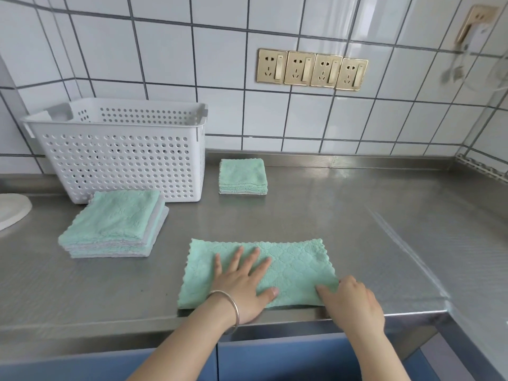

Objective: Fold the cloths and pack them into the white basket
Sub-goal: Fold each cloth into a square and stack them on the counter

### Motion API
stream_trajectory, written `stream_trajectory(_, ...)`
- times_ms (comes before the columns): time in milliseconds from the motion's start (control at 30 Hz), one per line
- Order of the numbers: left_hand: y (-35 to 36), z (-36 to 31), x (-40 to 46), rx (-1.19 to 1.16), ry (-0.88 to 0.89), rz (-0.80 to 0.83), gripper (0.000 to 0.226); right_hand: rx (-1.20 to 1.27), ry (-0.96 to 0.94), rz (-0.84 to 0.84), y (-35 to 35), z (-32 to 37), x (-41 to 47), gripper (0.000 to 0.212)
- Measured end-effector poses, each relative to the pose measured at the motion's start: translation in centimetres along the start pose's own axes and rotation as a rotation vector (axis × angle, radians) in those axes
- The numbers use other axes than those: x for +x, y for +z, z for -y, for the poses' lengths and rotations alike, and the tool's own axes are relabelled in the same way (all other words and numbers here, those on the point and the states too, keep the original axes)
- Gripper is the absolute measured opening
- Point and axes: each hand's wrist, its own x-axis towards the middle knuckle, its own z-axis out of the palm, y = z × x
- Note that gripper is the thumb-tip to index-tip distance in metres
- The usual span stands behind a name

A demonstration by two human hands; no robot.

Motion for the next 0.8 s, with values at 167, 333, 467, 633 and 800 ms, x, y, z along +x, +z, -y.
stream_trajectory(167, 0.1, -0.2, 0.0, -0.016, 0.007, -0.01, 0.065, 0.143, -0.018, -0.014, 0.0, 0.1, -0.1, 0.023)
stream_trajectory(333, -2.4, -0.7, 0.1, -0.563, -0.041, -0.163, 0.046, 0.542, -0.22, -0.437, 1.4, 3.0, -2.2, 0.018)
stream_trajectory(467, -4.4, -2.2, -0.7, -1.209, -0.044, -0.287, 0.014, 0.524, -0.497, -0.59, 2.9, 6.2, -3.9, 0.027)
stream_trajectory(633, -3.9, -1.5, -0.4, -1.377, -0.235, -0.375, 0.015, 0.556, -0.654, -0.631, 4.6, 8.2, -4.8, 0.05)
stream_trajectory(800, -4.0, 0.9, -0.9, -1.428, -0.323, -0.424, 0.018, 0.53, -0.797, -0.568, 5.8, 8.5, -4.4, 0.066)
